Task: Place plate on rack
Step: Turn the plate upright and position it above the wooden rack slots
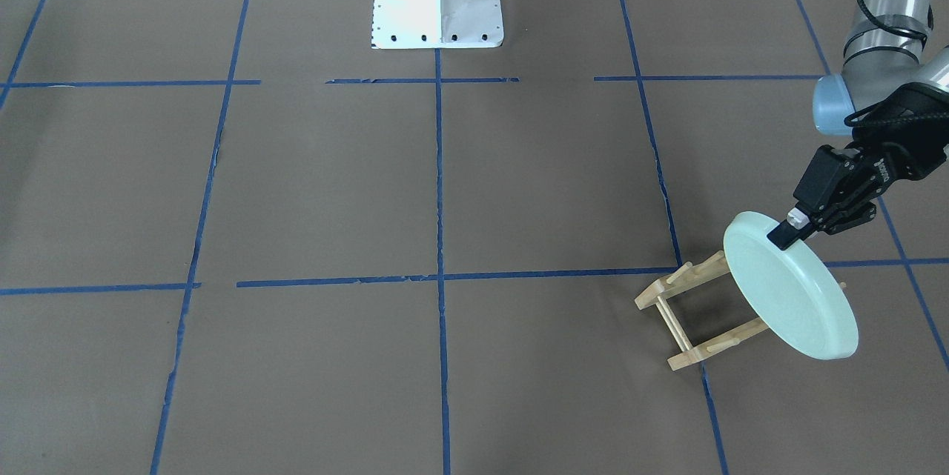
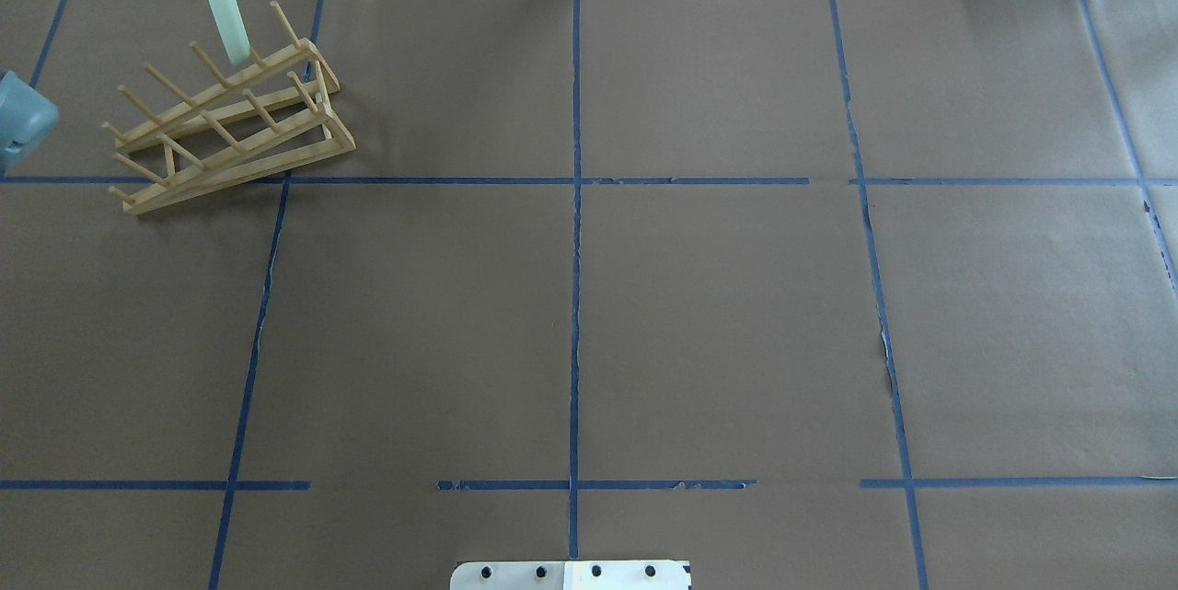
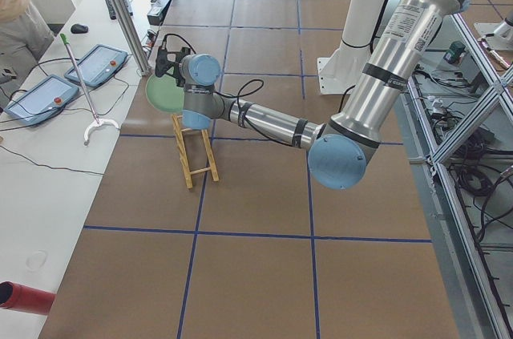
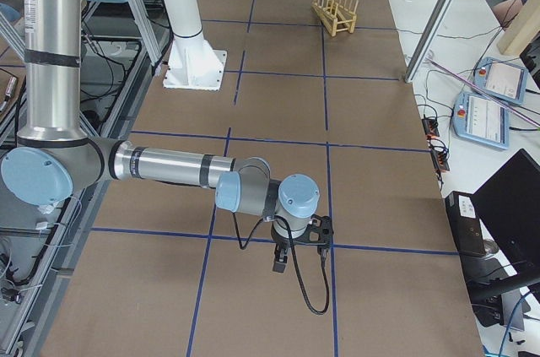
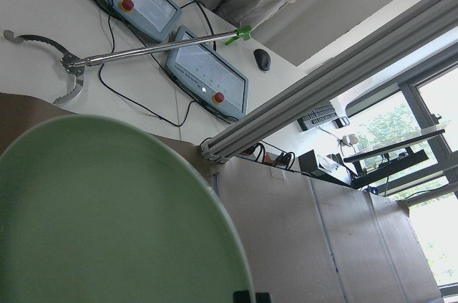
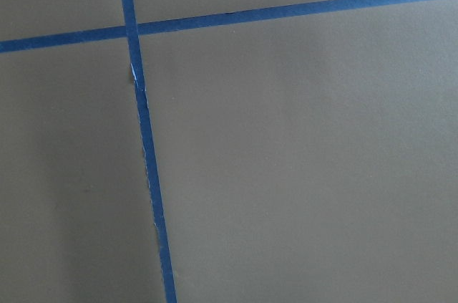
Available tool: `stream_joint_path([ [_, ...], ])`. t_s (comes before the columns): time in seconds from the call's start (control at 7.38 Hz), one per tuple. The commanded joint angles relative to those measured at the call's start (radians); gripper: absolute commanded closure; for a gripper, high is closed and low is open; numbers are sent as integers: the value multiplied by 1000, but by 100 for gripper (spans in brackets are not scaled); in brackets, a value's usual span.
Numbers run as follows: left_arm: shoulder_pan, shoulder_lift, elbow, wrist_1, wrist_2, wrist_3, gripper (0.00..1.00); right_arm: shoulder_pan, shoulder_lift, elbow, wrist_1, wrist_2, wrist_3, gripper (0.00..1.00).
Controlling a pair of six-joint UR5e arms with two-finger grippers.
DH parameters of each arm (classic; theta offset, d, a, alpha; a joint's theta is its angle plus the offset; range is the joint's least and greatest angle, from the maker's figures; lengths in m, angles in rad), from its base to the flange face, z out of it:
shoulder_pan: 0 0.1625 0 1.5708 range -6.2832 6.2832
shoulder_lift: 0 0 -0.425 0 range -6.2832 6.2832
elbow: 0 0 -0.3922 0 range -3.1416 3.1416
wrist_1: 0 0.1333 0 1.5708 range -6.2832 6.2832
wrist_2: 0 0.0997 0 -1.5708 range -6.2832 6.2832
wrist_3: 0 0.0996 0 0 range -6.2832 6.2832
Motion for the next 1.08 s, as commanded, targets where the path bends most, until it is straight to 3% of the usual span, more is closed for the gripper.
stream_joint_path([
  [0.0, 90, -138, -34, 105, 99, -92, 100, 0, -6, 0, 21, -4, -46, 0],
  [0.95, 23, -106, -56, 145, 60, -46, 100, 0, -6, 0, 21, -4, -45, 0],
])
